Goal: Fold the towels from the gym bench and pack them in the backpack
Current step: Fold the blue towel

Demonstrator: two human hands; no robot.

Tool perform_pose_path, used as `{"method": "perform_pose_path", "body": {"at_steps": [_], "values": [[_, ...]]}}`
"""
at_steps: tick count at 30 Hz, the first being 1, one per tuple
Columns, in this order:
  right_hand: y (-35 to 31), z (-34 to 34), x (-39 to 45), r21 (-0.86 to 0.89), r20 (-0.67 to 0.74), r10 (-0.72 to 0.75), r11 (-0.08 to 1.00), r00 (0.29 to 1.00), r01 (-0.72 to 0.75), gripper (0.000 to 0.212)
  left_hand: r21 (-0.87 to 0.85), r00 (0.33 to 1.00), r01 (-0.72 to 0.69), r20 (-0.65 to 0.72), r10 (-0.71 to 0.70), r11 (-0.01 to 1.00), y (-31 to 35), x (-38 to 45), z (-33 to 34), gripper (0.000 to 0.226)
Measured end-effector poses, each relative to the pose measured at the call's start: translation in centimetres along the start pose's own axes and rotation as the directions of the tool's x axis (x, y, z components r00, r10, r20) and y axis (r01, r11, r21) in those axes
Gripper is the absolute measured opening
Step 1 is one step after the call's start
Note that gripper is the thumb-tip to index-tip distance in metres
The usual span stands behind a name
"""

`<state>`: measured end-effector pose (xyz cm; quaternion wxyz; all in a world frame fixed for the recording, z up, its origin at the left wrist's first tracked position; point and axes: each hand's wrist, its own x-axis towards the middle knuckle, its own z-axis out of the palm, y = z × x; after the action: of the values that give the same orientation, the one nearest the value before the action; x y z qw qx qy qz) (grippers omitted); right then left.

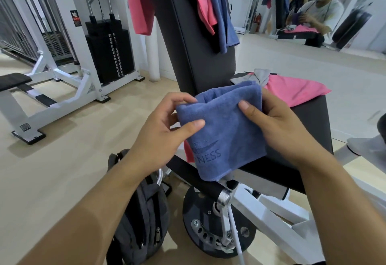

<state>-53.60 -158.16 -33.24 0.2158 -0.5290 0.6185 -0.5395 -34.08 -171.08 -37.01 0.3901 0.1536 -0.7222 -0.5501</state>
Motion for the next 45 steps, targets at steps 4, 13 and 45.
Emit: {"method": "perform_pose_path", "body": {"at_steps": [4,13,45], "values": [[0.1,-0.1,-0.2,0.059,0.020,-0.047,0.997,0.999,0.046,0.025,0.112,0.988,-0.043,0.154,0.025,0.993,0.3,-0.1,-1.0,0.029],[0.4,0.8,0.3,-0.169,-0.096,-0.056,0.985,0.994,0.039,0.014,-0.089,0.981,0.041,-0.186,-0.057,0.995,0.7,0.5,-0.8,0.035],[0.7,0.8,1.0,-0.497,0.126,0.063,0.868,0.990,0.008,0.026,0.109,0.843,0.487,0.200,-0.499,0.867,-0.9,-0.6,1.6,0.030]]}}
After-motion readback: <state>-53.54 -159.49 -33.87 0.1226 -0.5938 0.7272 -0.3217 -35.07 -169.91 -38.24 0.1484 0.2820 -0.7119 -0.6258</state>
